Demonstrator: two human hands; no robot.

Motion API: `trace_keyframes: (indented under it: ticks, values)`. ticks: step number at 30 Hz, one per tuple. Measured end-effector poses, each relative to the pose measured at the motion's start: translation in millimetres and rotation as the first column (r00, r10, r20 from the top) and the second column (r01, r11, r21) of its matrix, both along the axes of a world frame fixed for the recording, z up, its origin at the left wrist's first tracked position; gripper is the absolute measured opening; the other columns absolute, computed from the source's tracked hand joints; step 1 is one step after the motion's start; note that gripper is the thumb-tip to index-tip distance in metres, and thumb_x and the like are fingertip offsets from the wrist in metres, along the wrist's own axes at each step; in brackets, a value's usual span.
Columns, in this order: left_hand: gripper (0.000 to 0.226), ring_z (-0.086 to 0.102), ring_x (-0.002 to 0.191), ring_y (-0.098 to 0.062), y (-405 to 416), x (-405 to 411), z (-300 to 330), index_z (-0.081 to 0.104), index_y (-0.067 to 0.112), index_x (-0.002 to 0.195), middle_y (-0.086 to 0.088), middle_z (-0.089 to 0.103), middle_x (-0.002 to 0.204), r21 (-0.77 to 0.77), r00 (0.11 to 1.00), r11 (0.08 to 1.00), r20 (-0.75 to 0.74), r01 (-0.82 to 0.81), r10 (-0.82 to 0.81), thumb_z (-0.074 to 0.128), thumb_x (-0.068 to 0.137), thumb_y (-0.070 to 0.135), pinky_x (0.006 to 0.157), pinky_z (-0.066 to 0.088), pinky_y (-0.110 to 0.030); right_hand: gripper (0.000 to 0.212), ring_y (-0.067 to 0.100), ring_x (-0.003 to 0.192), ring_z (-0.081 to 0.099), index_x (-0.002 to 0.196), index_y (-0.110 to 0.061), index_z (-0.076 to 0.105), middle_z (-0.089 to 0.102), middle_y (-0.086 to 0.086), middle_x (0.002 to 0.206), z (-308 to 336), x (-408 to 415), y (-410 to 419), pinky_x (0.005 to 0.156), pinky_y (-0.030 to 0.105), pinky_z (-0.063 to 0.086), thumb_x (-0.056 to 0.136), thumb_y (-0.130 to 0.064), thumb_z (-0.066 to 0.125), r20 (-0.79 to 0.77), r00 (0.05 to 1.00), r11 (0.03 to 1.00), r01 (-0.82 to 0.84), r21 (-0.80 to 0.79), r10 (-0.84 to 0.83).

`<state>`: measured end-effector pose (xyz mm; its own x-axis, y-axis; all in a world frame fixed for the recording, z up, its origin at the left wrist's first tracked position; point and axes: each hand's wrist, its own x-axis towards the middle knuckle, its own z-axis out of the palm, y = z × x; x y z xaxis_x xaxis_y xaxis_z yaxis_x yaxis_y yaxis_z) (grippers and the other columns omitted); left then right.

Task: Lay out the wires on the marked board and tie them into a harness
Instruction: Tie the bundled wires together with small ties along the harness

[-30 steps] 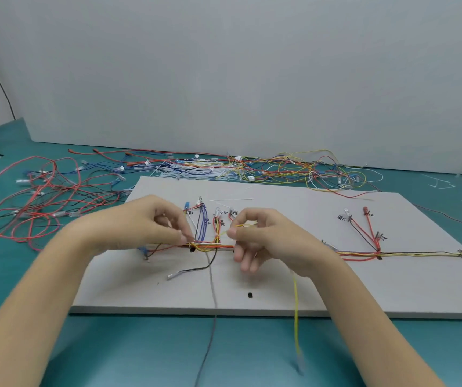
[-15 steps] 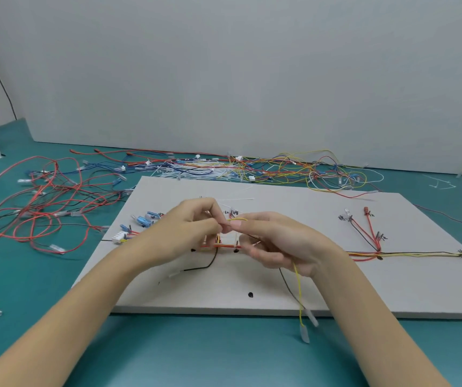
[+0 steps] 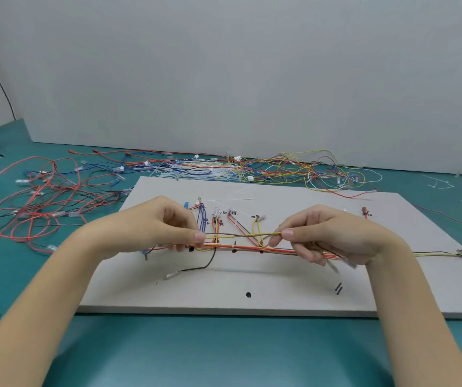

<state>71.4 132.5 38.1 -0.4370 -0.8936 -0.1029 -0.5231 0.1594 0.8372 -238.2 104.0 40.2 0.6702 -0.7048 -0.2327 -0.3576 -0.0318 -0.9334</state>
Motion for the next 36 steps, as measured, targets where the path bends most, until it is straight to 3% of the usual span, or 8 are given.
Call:
trace_keyframes:
  ticks: [4, 7, 10, 14, 22, 25, 33, 36]
  values:
    - [0.030, 0.051, 0.061, -0.012, 1, 8, 4, 0.074, 0.016, 0.072, -0.003, 0.061, 0.066, 0.003, 1.000, 1.000, 0.019, 0.012, -0.012, 0.070, 0.074, 0.046, 0.061, 0.040, -0.020, 0.023, 0.013, 0.043, 0.047, 0.097, -0.010, 0.075, 0.058, 0.007, 0.057, -3, -13, 1, 0.045, 0.020, 0.038, 0.092, -0.024, 0.057, -0.050, 0.999, 1.000, 0.020, -0.006, -0.020]
    - [0.028, 0.055, 0.064, -0.008, 1, 20, 9, 0.072, 0.011, 0.071, 0.000, 0.064, 0.067, 0.026, 1.000, 1.000, 0.022, 0.016, -0.016, 0.070, 0.077, 0.038, 0.063, 0.042, -0.011, 0.024, 0.015, 0.044, 0.047, 0.097, -0.008, 0.074, 0.065, 0.014, 0.066, -4, -18, 1, 0.047, 0.022, 0.043, 0.091, -0.025, 0.058, -0.055, 0.998, 0.999, 0.029, 0.023, -0.028]
    - [0.021, 0.057, 0.066, -0.010, 1, 28, 11, 0.074, 0.015, 0.071, -0.002, 0.066, 0.068, 0.062, 0.998, 0.997, 0.036, 0.042, -0.044, 0.070, 0.077, 0.035, 0.066, 0.044, -0.013, 0.025, 0.015, 0.044, 0.047, 0.099, -0.009, 0.072, 0.069, 0.019, 0.074, -4, -19, 2, 0.045, 0.022, 0.043, 0.088, -0.029, 0.061, -0.031, 0.999, 0.999, 0.016, 0.048, -0.014]
    - [0.010, 0.054, 0.060, -0.012, 1, 26, 7, 0.078, 0.018, 0.085, 0.000, 0.062, 0.064, 0.114, 0.997, 0.992, 0.037, 0.057, -0.061, 0.069, 0.084, 0.021, 0.060, 0.043, -0.014, 0.013, 0.012, 0.041, 0.041, 0.091, -0.015, 0.071, 0.063, 0.014, 0.068, -7, -19, 2, 0.040, 0.020, 0.034, 0.094, -0.015, 0.059, -0.055, 0.996, 0.997, 0.075, 0.019, -0.074]
    - [0.023, 0.051, 0.067, -0.012, 1, 20, 4, 0.078, 0.028, 0.098, -0.003, 0.073, 0.083, 0.129, 0.993, 0.988, 0.079, 0.081, -0.091, 0.064, 0.091, 0.011, 0.061, 0.039, -0.022, 0.013, 0.011, 0.054, 0.047, 0.091, -0.011, 0.078, 0.062, 0.004, 0.069, -7, -27, 3, 0.042, 0.020, 0.038, 0.085, -0.017, 0.068, -0.160, 0.980, 0.993, 0.109, -0.054, -0.117]
    - [0.034, 0.049, 0.063, -0.009, 0, 17, 2, 0.076, 0.031, 0.104, 0.000, 0.070, 0.077, 0.139, 0.989, 0.983, 0.076, 0.117, -0.129, 0.058, 0.094, 0.004, 0.056, 0.039, -0.017, 0.022, 0.012, 0.055, 0.053, 0.093, -0.010, 0.077, 0.065, 0.008, 0.069, -7, -30, 3, 0.043, 0.020, 0.040, 0.078, -0.025, 0.071, -0.156, 0.981, 0.993, 0.116, -0.033, -0.119]
    - [0.043, 0.033, 0.053, -0.011, -3, 9, -5, 0.077, 0.032, 0.100, 0.004, 0.069, 0.078, 0.149, 0.982, 0.982, 0.128, 0.116, -0.136, 0.051, 0.096, -0.002, 0.049, 0.027, -0.020, 0.010, 0.016, 0.058, 0.061, 0.093, -0.003, 0.075, 0.073, 0.021, 0.085, -11, -34, 2, 0.045, 0.023, 0.047, 0.088, -0.003, 0.066, -0.145, 0.977, 0.987, 0.162, 0.023, -0.157]
    - [0.029, 0.034, 0.055, -0.012, -4, 6, -6, 0.078, 0.031, 0.098, 0.004, 0.070, 0.077, 0.138, 0.985, 0.984, 0.111, 0.116, -0.132, 0.058, 0.095, 0.010, 0.049, 0.026, -0.021, 0.012, 0.016, 0.057, 0.059, 0.090, -0.002, 0.075, 0.072, 0.022, 0.088, -13, -32, 1, 0.043, 0.023, 0.046, 0.086, 0.003, 0.065, -0.143, 0.977, 0.986, 0.163, 0.015, -0.160]
